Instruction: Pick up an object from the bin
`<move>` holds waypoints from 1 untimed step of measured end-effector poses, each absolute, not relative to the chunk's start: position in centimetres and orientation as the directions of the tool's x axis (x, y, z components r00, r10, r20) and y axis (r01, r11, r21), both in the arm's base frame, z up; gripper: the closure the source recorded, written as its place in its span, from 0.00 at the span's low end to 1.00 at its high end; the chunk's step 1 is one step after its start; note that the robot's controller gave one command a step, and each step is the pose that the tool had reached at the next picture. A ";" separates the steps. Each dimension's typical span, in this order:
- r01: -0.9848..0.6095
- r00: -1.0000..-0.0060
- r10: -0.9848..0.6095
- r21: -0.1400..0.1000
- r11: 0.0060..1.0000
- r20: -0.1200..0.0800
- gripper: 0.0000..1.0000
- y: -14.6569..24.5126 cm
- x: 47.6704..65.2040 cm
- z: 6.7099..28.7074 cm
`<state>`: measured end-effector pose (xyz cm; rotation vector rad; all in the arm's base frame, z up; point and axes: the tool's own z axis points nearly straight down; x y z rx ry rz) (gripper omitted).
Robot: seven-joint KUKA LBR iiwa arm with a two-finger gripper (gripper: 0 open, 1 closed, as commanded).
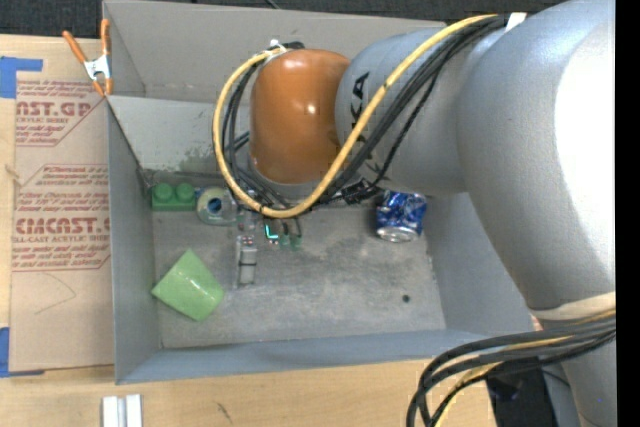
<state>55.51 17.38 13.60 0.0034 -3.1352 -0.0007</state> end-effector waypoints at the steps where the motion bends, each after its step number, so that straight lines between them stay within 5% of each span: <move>1: -0.165 -0.986 -0.165 0.001 0.986 0.006 0.00 23.3 49.9 6.7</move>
Offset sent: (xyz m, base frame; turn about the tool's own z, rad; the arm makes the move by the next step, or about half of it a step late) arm -0.0533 0.0563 -0.0660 -0.1595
